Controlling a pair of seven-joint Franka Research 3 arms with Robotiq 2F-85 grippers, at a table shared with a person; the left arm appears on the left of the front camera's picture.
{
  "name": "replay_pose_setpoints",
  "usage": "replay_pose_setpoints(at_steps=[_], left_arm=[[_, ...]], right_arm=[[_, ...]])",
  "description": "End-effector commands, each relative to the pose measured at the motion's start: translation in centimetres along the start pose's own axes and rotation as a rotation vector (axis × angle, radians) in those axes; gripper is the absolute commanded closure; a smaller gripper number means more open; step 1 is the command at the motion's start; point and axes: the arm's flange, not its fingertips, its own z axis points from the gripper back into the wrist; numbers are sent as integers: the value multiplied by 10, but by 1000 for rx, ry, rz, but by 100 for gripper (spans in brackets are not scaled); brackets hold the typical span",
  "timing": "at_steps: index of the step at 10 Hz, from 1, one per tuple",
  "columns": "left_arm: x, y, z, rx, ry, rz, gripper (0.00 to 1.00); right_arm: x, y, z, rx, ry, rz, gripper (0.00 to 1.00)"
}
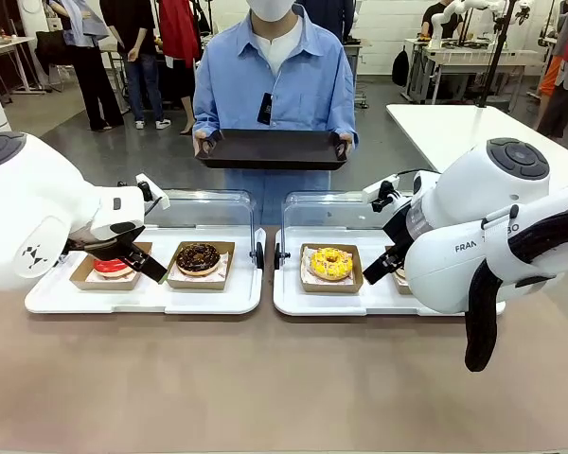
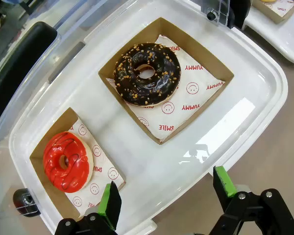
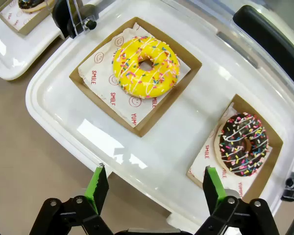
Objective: Provide the desired donut to the person.
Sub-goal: Pick up and lift the Paper togo box containing the Donut pointed at by the person.
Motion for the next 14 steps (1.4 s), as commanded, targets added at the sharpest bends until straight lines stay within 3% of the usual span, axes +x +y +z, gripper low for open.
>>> replay_pose_setpoints(at_steps=[1, 5, 11, 13, 14], left_arm=[[0, 0, 0, 0, 0, 0, 0], [0, 0, 0, 0, 0, 0, 0], [36, -5, 204, 56, 7, -33, 0], [43, -4, 237, 90, -23, -22, 0], [42, -5, 239, 117, -28, -29, 0]], right_arm=[[0, 0, 0, 0, 0, 0, 0], [0, 0, 0, 0, 0, 0, 0], [21, 44, 194, -75, -93, -70, 0], [22, 63, 237, -121, -119, -45, 0], [22, 63, 237, -136, -123, -42, 0]])
